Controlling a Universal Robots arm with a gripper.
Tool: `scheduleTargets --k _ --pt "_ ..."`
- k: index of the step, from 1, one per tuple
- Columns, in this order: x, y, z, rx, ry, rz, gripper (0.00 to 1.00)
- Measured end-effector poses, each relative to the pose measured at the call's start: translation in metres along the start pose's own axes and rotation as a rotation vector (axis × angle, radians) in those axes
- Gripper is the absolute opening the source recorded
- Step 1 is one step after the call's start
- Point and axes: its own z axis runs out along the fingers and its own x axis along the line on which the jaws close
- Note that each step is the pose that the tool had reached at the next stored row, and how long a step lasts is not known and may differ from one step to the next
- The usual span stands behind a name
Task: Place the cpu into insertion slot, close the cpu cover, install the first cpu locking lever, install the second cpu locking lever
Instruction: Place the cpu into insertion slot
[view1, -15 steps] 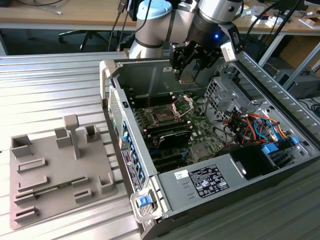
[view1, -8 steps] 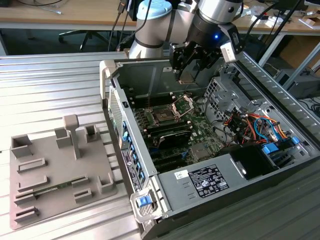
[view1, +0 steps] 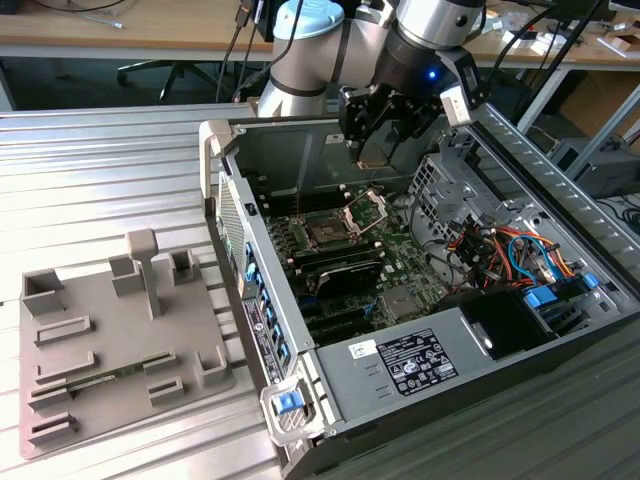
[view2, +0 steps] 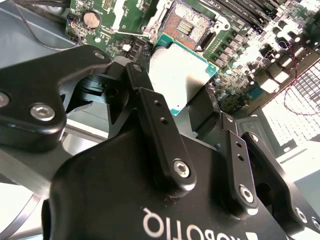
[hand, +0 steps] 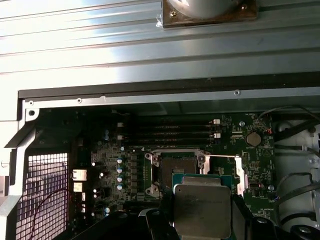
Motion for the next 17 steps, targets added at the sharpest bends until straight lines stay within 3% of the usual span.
scheduleTargets --k 17 --pt "-0.0001 -0.0003 0.0035 0.0000 0.0000 0.000 0.55"
